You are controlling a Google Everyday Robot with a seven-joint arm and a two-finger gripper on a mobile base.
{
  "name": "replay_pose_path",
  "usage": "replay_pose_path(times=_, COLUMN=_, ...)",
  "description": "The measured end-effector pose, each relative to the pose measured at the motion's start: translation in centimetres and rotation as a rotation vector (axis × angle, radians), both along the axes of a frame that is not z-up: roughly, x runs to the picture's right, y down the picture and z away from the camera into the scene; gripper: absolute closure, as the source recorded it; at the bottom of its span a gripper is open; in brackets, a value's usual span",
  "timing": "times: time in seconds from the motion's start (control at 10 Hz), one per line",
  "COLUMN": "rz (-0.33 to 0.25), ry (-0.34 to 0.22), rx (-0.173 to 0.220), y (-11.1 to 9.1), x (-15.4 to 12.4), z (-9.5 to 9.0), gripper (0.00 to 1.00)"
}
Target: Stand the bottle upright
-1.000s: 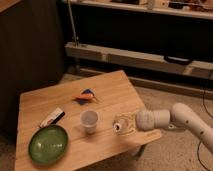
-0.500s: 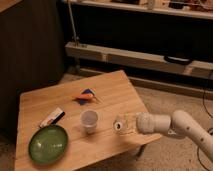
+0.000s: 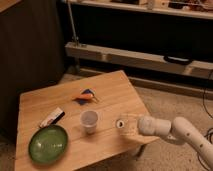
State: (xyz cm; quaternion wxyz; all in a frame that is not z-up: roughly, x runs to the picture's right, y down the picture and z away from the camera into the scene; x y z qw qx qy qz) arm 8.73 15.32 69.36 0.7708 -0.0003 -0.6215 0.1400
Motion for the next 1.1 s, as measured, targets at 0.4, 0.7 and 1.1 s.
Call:
replay_pose_path(times=0.4, rz=-0.001, ry=-0.018, rx=-0.028, y=0.3, x=-0.6, z=1.3, gripper=1.00)
replay_pose_path(times=0.7, rz=-0.012, ry=-0.027, rx=-0.020, y=0.3, x=-0.9, z=1.3, gripper=1.00)
replay_pose_path(times=1.1, rz=-0.013, ry=-0.027, rx=-0.019, y=0.2, x=-0.9, z=1.3, gripper=1.00)
